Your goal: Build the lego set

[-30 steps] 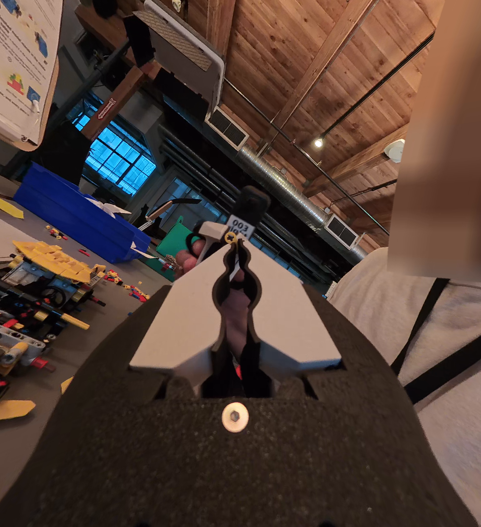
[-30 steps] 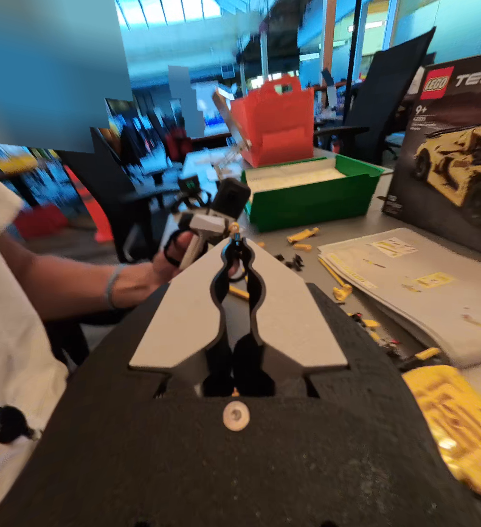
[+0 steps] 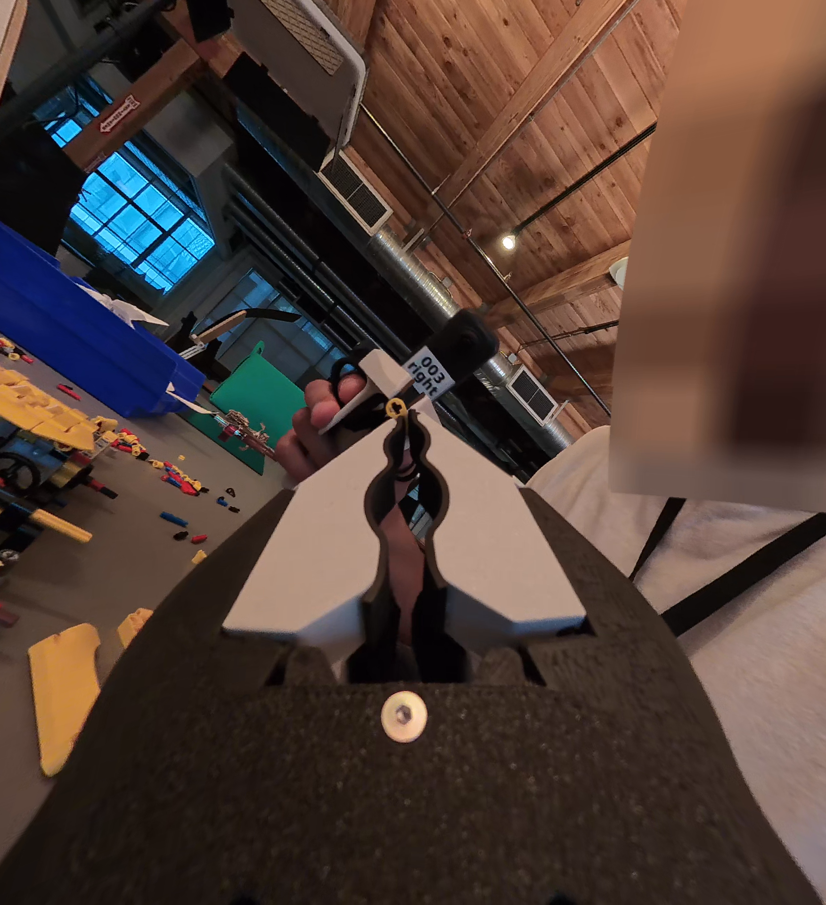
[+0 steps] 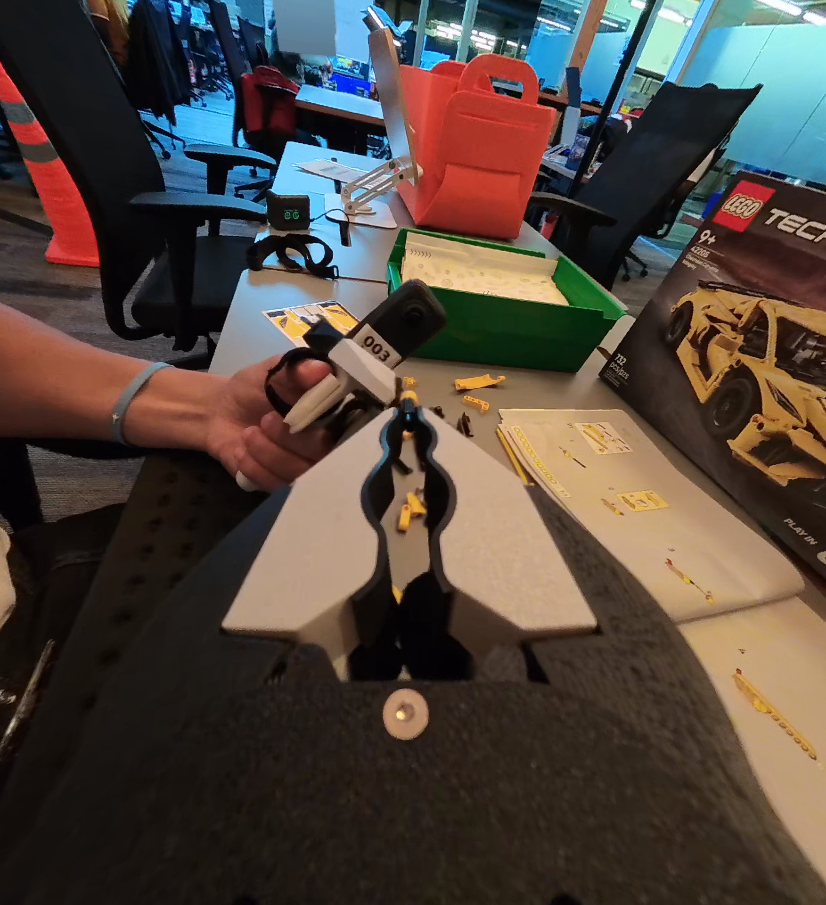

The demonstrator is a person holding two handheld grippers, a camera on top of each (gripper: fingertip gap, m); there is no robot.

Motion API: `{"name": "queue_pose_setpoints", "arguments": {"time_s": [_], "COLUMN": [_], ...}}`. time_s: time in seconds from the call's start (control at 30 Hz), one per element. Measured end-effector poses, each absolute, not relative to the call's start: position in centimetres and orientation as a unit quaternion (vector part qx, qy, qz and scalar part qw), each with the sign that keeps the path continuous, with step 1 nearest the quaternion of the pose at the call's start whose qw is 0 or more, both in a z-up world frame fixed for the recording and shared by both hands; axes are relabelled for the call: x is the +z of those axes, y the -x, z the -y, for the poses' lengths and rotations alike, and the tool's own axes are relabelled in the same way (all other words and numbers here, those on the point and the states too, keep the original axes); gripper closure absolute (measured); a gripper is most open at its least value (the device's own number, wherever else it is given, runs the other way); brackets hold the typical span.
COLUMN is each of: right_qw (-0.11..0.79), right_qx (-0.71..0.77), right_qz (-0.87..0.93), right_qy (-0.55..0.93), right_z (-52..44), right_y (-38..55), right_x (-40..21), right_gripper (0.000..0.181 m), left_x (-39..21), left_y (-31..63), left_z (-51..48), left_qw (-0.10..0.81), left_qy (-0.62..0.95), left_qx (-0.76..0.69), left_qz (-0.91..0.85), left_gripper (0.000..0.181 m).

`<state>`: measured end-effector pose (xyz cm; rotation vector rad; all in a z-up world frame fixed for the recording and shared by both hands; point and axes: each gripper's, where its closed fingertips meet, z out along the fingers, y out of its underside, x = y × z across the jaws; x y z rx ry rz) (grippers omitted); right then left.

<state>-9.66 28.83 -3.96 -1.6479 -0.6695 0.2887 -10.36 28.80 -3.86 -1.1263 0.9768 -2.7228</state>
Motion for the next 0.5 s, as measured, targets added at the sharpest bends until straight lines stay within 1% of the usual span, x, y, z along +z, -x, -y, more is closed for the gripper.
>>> {"name": "queue_pose_setpoints", "arguments": {"time_s": [0.17, 0.33, 0.5], "right_qw": [0.611, 0.613, 0.612], "right_qx": [0.175, 0.263, 0.265], "right_qz": [0.255, 0.193, 0.185], "right_qy": [0.729, 0.719, 0.721], "right_z": [-28.83, -28.63, -28.46], "right_y": [9.69, 9.75, 9.67], "right_x": [-3.90, -3.91, -4.22], "right_gripper": [0.178, 0.177, 0.178], "left_x": [-3.74, -3.65, -4.02], "left_y": [10.41, 10.46, 10.28], "left_z": [-28.70, -28.37, -28.10], "left_qw": [0.035, 0.058, 0.066], "left_qy": [0.360, 0.357, 0.365], "left_qx": [-0.875, -0.868, -0.858], "left_qz": [-0.323, -0.340, -0.355], "left_gripper": [0.181, 0.181, 0.181]}}
